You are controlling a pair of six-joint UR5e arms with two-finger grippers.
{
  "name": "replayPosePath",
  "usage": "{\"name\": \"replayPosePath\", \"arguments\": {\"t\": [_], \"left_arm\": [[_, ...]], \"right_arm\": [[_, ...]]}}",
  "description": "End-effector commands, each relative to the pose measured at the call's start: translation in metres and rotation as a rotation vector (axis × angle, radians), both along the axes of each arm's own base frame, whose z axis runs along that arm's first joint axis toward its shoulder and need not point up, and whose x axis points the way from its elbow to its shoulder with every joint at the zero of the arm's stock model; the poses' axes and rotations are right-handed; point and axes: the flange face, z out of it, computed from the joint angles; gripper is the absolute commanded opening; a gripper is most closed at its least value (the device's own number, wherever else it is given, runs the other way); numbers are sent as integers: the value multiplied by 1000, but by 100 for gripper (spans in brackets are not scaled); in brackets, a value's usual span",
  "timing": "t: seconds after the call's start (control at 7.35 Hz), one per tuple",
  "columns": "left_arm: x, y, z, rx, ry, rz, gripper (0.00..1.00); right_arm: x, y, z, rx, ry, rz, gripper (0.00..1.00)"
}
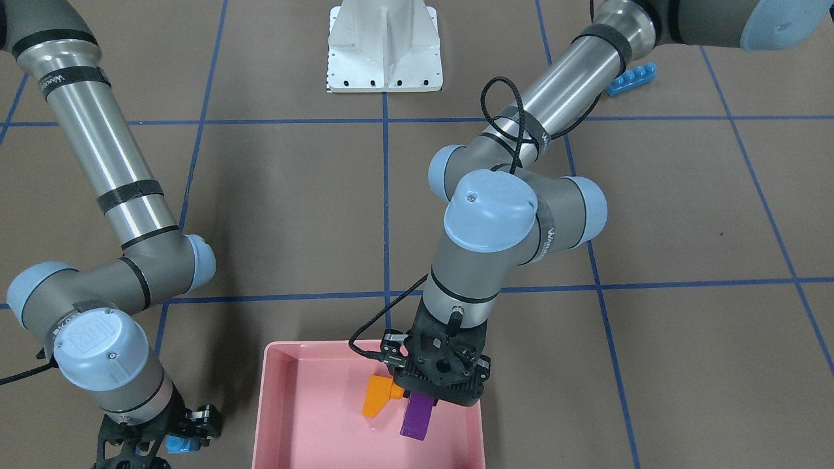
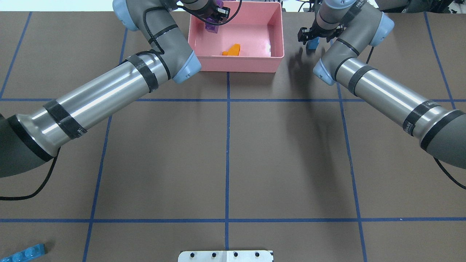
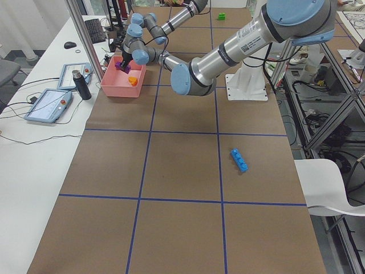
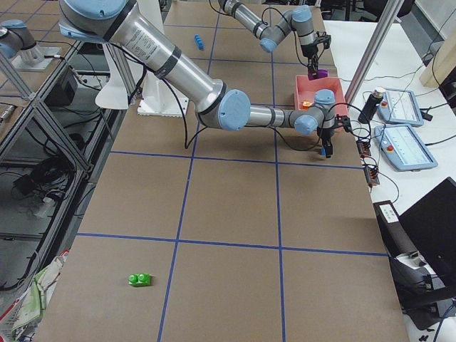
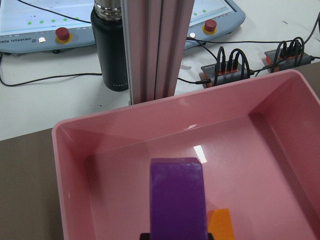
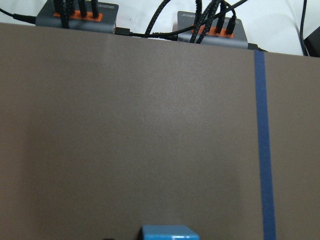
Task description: Put all blocks into box
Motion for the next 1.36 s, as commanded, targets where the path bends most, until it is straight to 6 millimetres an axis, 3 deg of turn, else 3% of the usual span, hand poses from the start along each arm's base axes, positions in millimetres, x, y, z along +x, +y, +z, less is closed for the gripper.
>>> {"name": "replayPosePath", "arguments": {"t": [0.0,0.14,0.27,0.41,0.54,0.68,0.82,0.95,1.09,1.22], "left_arm": [[8,5,-1,6,-6,-4,0],[9,5,-1,5,-6,-11,41],[12,7,-1,-5,-1,-14,99],[13,8,-2,-7,10,-25,100],[13,9,-5,-46,58,-55,100],[11,12,-12,-79,94,-71,100],[8,12,-16,-84,104,-78,100],[-3,9,-19,-88,118,-47,100],[-20,2,-15,-141,119,-4,100],[-39,-1,-21,-155,84,44,100]], "right_arm": [[-4,-1,-2,6,7,3,7],[-4,-1,-2,6,7,3,0],[-4,-1,-3,6,5,2,0],[-2,-4,-11,10,-5,2,0],[14,-15,-27,16,-32,9,0],[50,-29,-49,10,-105,1,0],[78,-38,-77,14,-175,-8,0],[94,-39,-116,10,-219,-20,0],[100,-35,-161,7,-244,-35,0],[93,-35,-203,28,-266,-37,0]]}}
